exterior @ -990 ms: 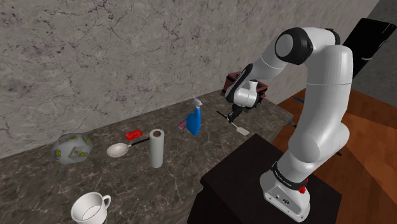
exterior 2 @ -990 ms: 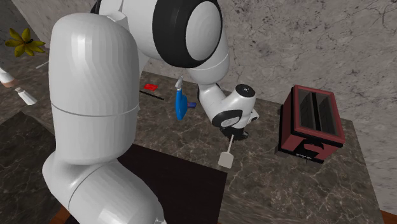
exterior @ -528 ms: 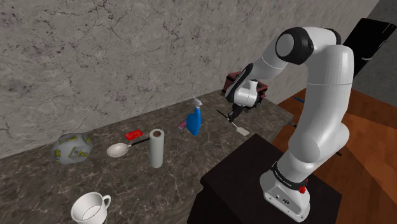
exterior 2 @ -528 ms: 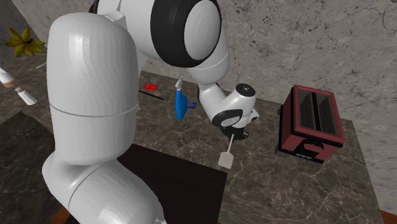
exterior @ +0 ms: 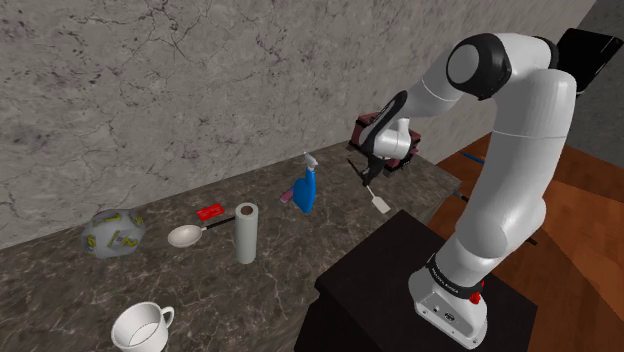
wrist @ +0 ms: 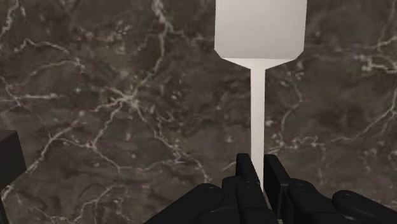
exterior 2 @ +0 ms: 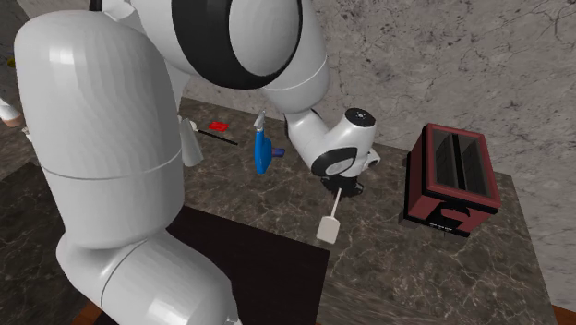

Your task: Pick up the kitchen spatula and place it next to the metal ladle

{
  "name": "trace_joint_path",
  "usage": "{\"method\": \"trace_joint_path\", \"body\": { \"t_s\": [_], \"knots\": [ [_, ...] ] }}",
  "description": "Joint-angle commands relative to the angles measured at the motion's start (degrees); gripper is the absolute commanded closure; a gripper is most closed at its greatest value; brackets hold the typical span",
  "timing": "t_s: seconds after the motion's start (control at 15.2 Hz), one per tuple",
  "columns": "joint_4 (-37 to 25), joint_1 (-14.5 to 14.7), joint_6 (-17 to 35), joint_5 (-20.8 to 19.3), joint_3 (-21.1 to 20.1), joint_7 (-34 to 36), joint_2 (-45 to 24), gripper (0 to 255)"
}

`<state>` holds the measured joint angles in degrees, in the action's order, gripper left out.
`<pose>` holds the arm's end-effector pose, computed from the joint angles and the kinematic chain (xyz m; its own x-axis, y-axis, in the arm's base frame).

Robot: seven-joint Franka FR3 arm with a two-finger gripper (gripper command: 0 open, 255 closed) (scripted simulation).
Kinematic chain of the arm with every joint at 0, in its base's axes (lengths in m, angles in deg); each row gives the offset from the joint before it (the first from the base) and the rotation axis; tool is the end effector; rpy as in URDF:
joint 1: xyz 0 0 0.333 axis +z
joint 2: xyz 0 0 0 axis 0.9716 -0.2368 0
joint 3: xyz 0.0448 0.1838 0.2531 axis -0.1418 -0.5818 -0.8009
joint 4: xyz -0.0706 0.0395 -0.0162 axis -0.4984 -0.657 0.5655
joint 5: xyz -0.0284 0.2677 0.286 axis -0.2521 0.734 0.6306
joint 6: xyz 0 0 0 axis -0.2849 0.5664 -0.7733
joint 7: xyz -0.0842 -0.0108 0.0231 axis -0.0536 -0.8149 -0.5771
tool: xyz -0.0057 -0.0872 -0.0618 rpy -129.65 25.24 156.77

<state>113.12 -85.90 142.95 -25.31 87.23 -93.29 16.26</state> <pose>0.4257 -0.2378 0.1706 0.9961 -0.0576 0.0668 -0.0577 -0.9983 -0.0001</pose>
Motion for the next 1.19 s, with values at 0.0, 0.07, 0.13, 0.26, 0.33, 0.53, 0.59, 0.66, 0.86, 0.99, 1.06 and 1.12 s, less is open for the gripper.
{"method": "trace_joint_path", "body": {
  "t_s": [0.0,0.07,0.13,0.26,0.33,0.53,0.59,0.66,0.86,0.99,1.06,1.12],
  "knots": [
    [0.43,1.16,-1.38,-1.65,1.43,1.37,1.82,255],
    [0.60,1.62,-2.01,-2.45,2.05,1.99,2.66,255],
    [0.76,2.07,-2.64,-3.26,2.66,2.61,3.49,255],
    [1.04,2.91,-3.93,-4.92,3.81,3.88,5.15,255],
    [1.15,3.29,-4.58,-5.78,4.35,4.53,5.98,255],
    [1.40,4.29,-6.58,-8.38,5.81,6.47,8.46,255],
    [1.45,4.57,-7.26,-9.24,6.24,7.12,9.28,255],
    [1.48,4.82,-7.95,-10.11,6.64,7.76,10.09,255],
    [4.80,7.23,-7.29,-12.90,6.81,12.22,13.26,255],
    [7.87,9.27,-6.13,-15.07,6.40,16.41,15.55,255],
    [9.31,10.21,-5.61,-16.19,6.08,18.61,16.65,255],
    [10.69,11.14,-5.14,-17.31,5.72,20.86,17.71,255]
  ]
}}
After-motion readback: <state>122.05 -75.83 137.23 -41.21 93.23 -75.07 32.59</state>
